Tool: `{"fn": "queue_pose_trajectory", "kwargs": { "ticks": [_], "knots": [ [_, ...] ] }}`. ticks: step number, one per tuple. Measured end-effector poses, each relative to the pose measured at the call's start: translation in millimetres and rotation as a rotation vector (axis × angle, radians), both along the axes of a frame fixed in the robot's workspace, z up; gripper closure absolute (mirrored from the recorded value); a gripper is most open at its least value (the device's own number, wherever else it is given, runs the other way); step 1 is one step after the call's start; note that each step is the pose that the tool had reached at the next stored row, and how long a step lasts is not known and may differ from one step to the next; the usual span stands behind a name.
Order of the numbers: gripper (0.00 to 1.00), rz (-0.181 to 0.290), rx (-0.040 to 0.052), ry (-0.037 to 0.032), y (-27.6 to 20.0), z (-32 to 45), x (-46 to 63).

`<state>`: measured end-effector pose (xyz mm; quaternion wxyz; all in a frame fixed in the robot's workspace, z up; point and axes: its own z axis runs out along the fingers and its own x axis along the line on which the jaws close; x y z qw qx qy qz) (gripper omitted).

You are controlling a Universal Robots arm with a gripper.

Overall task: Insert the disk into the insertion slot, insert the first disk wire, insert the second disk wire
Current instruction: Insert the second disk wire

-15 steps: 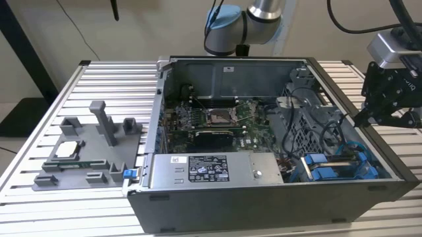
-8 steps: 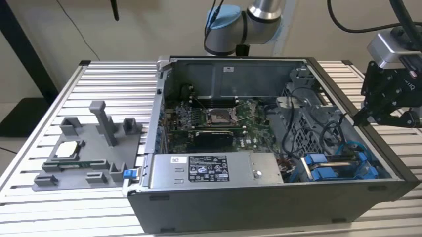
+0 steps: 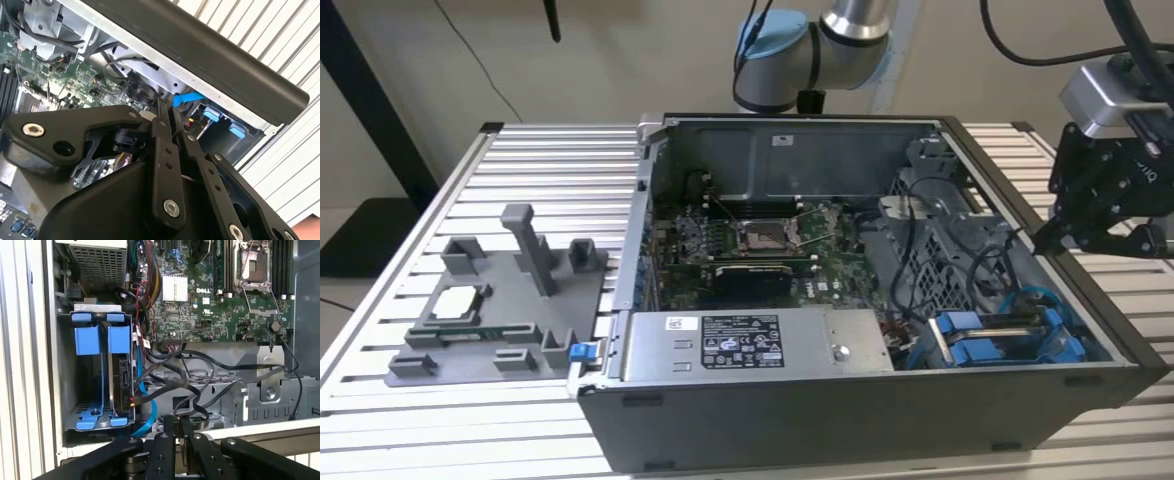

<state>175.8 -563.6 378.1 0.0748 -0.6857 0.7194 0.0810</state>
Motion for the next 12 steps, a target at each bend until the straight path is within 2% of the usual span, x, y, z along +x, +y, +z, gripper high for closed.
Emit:
{"fn": "queue_pose_trajectory", "kwargs": {
  "ticks": [9,12],
  "knots": [
    [1.00,0.000,-0.0011,0.0000,-1.1,4.9,-18.9],
    [1.00,0.003,-0.0115,-0.0005,-1.6,6.0,-24.9]
  ]
}}
